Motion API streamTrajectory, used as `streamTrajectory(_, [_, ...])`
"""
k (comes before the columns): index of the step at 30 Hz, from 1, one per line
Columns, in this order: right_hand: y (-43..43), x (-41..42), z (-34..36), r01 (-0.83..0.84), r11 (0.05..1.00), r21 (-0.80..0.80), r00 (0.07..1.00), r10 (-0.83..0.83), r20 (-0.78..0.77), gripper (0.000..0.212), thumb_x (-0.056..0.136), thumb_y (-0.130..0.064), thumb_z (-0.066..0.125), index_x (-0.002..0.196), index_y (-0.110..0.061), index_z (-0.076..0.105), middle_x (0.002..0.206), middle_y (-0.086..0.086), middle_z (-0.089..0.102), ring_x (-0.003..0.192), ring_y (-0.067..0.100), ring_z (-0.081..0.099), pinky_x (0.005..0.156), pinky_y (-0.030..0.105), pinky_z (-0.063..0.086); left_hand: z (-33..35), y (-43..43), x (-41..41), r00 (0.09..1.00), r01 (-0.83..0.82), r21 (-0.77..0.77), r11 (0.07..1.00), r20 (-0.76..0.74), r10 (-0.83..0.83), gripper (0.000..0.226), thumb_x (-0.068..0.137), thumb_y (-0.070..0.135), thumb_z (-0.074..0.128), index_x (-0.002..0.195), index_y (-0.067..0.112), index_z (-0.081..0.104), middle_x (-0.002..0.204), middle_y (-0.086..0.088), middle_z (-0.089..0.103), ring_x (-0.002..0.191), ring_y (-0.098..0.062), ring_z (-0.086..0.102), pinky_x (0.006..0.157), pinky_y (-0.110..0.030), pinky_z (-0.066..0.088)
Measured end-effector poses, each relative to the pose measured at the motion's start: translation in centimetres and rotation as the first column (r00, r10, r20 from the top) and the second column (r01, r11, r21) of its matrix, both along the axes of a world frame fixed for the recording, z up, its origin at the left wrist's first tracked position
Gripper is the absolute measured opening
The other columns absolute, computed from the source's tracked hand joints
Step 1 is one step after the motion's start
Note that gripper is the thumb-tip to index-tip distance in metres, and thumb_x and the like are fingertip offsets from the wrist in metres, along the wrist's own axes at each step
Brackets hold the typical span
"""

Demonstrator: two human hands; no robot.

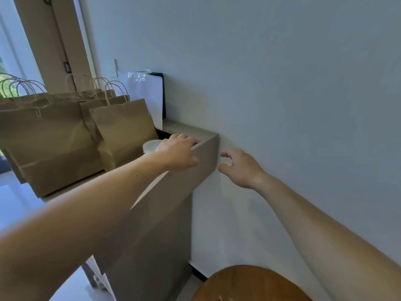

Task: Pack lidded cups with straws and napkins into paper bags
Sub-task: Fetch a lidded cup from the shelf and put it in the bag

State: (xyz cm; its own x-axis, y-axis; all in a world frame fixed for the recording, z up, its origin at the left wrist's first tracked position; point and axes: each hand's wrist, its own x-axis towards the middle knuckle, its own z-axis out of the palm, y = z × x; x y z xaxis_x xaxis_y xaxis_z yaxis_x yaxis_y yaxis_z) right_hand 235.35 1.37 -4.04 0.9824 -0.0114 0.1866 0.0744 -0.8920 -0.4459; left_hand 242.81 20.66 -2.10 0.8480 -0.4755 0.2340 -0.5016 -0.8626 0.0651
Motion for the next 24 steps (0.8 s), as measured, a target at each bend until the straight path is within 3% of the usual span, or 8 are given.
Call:
streamTrajectory(4, [5.5,5.0,2.2,-0.051,0.998,-0.032,0.999,0.051,0.014,0.051,0.093,-0.032,0.059,0.141,-0.015,0.050,0.145,0.007,0.050,0.130,0.023,0.049,0.108,0.036,0.039,1.9,6.1,4.0,0.999,-0.047,-0.031,0.998,0.002,0.047,0.059,0.086,0.039,0.058,0.141,0.021,0.044,0.139,-0.005,0.049,0.129,-0.027,0.043,0.100,-0.044,0.043])
streamTrajectory(11, [12.9,15.4,1.8,-0.113,0.985,-0.130,0.985,0.093,-0.147,0.069,0.084,-0.043,0.066,0.144,-0.017,0.046,0.146,0.005,0.047,0.128,0.023,0.050,0.102,0.037,0.044,-0.5,13.8,10.3,0.988,-0.131,-0.017,0.991,-0.085,0.129,0.066,0.085,0.043,0.059,0.144,0.023,0.040,0.145,-0.004,0.044,0.135,-0.027,0.037,0.103,-0.044,0.042])
streamTrajectory(20, [17.1,25.0,-0.8,-0.153,0.969,-0.193,0.948,0.088,-0.306,0.120,0.052,-0.070,0.073,0.153,-0.023,0.028,0.151,0.001,0.042,0.129,0.024,0.049,0.099,0.037,0.046,-3.4,17.4,14.8,0.990,-0.024,-0.056,0.998,-0.140,0.016,0.069,0.084,0.046,0.058,0.147,0.029,0.035,0.148,0.000,0.040,0.137,-0.023,0.033,0.102,-0.036,0.037])
streamTrajectory(24, [18.1,26.8,-2.1,-0.163,0.970,-0.182,0.929,0.089,-0.358,0.124,0.046,-0.074,0.073,0.151,-0.026,0.028,0.145,0.002,0.044,0.124,0.024,0.051,0.099,0.041,0.048,-3.7,17.7,15.4,0.990,0.009,-0.080,0.997,-0.143,-0.021,0.069,0.085,0.048,0.058,0.147,0.027,0.036,0.147,0.000,0.041,0.137,-0.022,0.033,0.102,-0.034,0.036])
